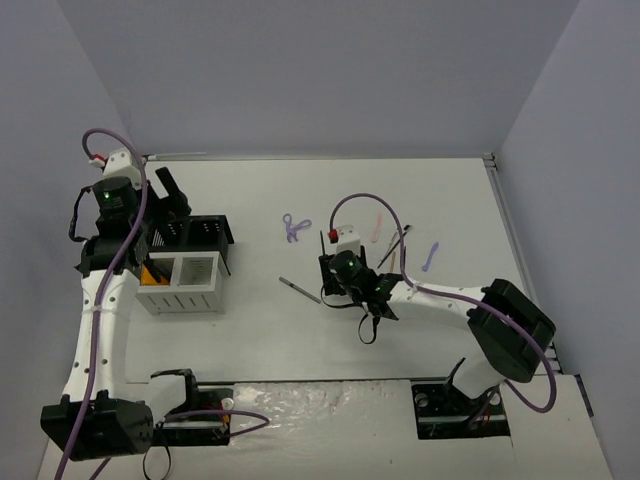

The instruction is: Organize the makeup

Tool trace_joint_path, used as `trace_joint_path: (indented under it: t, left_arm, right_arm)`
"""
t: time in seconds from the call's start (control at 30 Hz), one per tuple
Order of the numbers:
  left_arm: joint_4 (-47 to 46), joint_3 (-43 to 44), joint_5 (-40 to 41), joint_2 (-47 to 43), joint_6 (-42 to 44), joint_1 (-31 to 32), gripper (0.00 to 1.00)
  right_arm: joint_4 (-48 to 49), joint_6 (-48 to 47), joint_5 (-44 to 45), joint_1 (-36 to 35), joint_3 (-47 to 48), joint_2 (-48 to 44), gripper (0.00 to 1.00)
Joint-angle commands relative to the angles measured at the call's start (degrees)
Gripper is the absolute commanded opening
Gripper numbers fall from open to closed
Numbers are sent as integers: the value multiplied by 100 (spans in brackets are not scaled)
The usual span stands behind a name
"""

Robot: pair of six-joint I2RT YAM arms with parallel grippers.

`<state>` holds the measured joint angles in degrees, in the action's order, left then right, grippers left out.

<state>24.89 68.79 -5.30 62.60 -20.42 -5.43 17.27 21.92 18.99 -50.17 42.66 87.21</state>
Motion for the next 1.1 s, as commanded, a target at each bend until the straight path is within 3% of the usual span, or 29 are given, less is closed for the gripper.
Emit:
trace_joint_path:
  t: [0.0,0.73,0.93,1.07]
  left_arm:
    - [-72,-301,-675,-341,-27,142,97]
    - [-169,-604,-929,-539,-93,183,97]
    - [-169,-604,-920,-556,-102,183,97]
    - [-177,-613,-982,-545,-106,176,97]
  right_arm:
    - [152,197,-53,160,427,320,51]
    - [190,322,-116,209,796,1597,45]
    - [162,401,-1,298,858,1756,35]
    - [109,438,-1,386,862,1840,22]
